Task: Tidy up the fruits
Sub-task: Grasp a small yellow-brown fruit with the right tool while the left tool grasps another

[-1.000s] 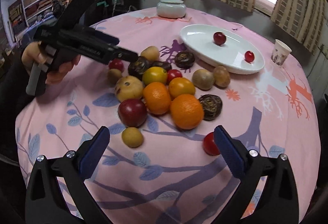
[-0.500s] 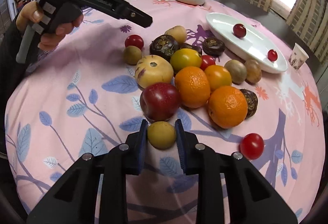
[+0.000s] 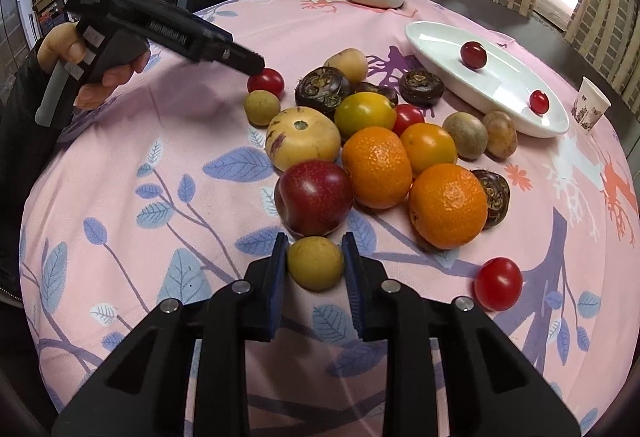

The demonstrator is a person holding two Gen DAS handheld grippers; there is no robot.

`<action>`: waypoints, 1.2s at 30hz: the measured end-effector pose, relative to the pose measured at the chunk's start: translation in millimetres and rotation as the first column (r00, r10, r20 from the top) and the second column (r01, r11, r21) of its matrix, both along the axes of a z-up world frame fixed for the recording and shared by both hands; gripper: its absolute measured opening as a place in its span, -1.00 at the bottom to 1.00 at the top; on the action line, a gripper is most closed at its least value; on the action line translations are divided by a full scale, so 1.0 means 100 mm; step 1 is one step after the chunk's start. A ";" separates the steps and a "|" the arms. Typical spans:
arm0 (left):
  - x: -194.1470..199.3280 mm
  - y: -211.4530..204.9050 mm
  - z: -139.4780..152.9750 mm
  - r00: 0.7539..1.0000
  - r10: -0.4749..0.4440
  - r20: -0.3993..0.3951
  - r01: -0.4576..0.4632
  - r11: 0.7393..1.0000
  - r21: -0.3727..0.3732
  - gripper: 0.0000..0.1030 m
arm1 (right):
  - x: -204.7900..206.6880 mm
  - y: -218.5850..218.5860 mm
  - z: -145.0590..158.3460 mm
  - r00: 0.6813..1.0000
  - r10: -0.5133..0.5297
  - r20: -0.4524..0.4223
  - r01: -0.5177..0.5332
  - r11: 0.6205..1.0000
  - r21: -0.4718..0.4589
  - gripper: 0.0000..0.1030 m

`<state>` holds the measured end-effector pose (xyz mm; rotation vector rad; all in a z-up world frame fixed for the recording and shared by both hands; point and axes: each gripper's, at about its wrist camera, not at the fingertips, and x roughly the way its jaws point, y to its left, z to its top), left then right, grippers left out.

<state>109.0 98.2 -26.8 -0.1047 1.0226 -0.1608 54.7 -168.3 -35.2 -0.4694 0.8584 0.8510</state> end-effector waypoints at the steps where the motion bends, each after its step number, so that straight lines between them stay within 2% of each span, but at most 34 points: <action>1: -0.02 0.01 0.02 1.000 -0.009 -0.002 0.009 0.999 -0.043 0.89 | 0.00 0.00 0.00 1.000 0.001 0.002 -0.001 1.000 -0.001 -0.46; 3: -0.08 -0.08 0.07 0.997 -0.072 -0.001 0.072 0.992 -0.105 0.89 | -0.01 0.00 0.00 1.000 0.001 0.004 -0.001 1.000 -0.002 -0.46; 4: -0.13 -0.17 0.10 0.994 -0.114 0.006 0.114 0.988 -0.101 0.89 | -0.01 0.00 0.00 1.000 0.001 0.004 -0.001 1.000 -0.002 -0.45; 7: -0.29 -0.51 0.08 0.975 -0.220 0.021 0.220 0.975 0.013 0.89 | 0.00 0.00 0.00 1.000 0.002 0.002 -0.002 1.000 0.000 -0.45; 9: -0.37 -0.70 0.01 0.959 -0.282 -0.004 0.282 0.958 0.059 0.89 | -0.02 0.00 0.00 1.000 0.002 0.001 -0.002 1.000 0.001 -0.44; 12: -0.42 -0.82 -0.03 0.948 -0.316 -0.020 0.317 0.945 0.083 0.86 | -0.02 0.01 0.00 1.000 0.005 0.004 -0.005 1.000 0.000 -0.43; 13: -0.43 -0.83 -0.03 0.946 -0.323 -0.021 0.323 0.943 0.079 0.70 | -0.02 0.01 0.00 1.000 0.006 0.003 -0.006 1.000 0.001 -0.42; 16: -0.42 -0.81 -0.05 0.943 -0.330 -0.046 0.332 0.943 0.034 -0.14 | -0.03 0.00 0.00 1.000 0.007 0.004 -0.007 1.000 0.002 -0.41; 17: -0.40 -0.80 -0.07 0.944 -0.326 -0.058 0.327 0.945 0.021 -0.28 | -0.03 0.00 0.00 1.000 0.007 0.004 -0.007 1.000 0.002 -0.41; 21: -0.32 -0.70 -0.11 0.967 -0.253 -0.046 0.253 0.967 0.004 -0.26 | -0.03 0.00 0.00 1.000 0.007 0.005 -0.007 1.000 0.001 -0.41; 23: -0.31 -0.67 -0.07 0.973 -0.230 -0.011 0.229 0.973 -0.008 -0.10 | -0.03 0.00 0.00 1.000 0.007 0.004 -0.007 1.000 0.002 -0.41; 25: -0.31 -0.69 -0.04 0.975 -0.221 0.028 0.221 0.975 0.005 -0.06 | -0.03 0.00 -0.01 1.000 0.007 0.004 -0.007 1.000 0.002 -0.41; 28: -0.31 -0.76 -0.07 0.970 -0.241 0.030 0.240 0.970 0.042 -0.06 | -0.03 0.00 0.00 1.000 0.007 0.007 -0.007 1.000 0.000 -0.41; 33: -0.28 -0.76 -0.09 0.973 -0.228 0.040 0.226 0.973 0.051 -0.18 | -0.03 0.00 0.00 1.000 0.007 0.010 -0.007 1.000 -0.002 -0.41; 35: -0.26 -0.79 -0.15 0.972 -0.232 0.036 0.228 0.970 0.088 -0.46 | -0.03 0.00 0.00 1.000 0.007 0.009 -0.007 1.000 -0.002 -0.41; 36: -0.27 -0.82 -0.17 0.968 -0.244 0.054 0.236 0.964 0.127 -0.46 | -0.04 0.00 0.00 1.000 0.007 0.011 -0.007 1.000 -0.003 -0.41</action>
